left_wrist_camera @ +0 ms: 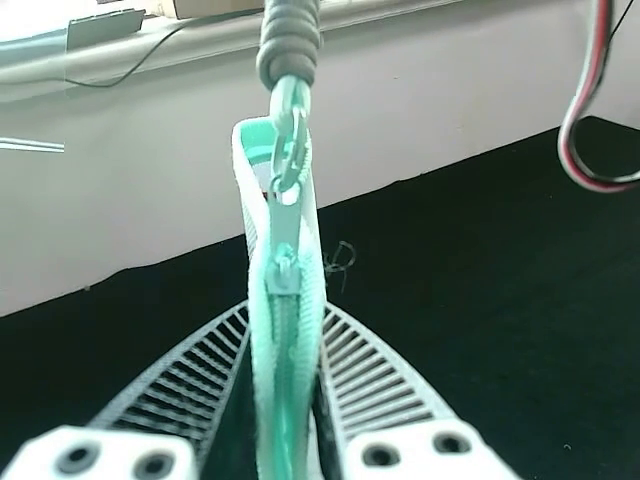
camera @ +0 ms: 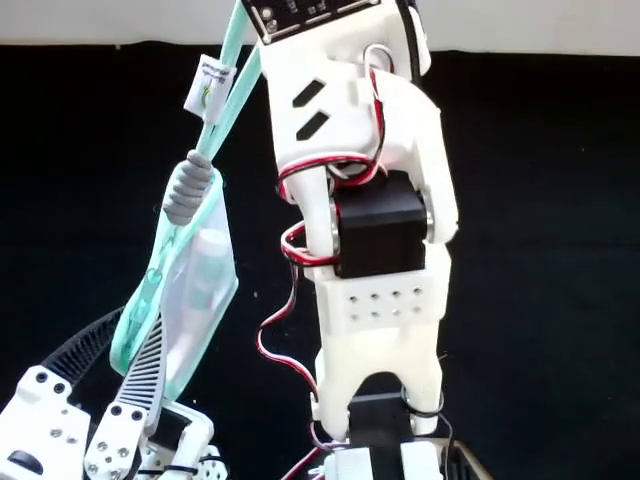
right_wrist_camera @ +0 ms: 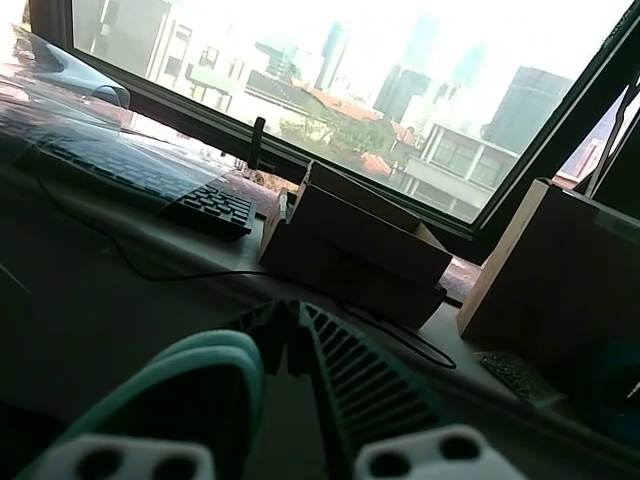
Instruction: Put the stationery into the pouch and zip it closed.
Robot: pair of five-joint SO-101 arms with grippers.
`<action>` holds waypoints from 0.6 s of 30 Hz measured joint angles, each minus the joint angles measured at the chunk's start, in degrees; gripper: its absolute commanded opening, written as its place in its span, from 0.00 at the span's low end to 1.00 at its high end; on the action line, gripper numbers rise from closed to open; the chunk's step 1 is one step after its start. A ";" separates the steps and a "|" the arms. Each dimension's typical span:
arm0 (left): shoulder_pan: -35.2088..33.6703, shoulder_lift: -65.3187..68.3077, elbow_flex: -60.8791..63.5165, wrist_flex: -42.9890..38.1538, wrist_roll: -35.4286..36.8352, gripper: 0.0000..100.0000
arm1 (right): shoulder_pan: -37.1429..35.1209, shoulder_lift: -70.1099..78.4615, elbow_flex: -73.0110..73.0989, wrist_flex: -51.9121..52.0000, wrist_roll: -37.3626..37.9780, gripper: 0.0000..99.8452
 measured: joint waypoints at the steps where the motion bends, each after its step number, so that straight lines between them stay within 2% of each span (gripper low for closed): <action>1: 0.00 0.09 0.00 0.00 -0.44 0.01 | 0.35 0.00 1.14 -0.88 0.00 0.01; 18: 0.00 0.26 1.76 0.00 -2.20 0.01 | 2.46 4.57 6.07 -3.69 3.25 0.01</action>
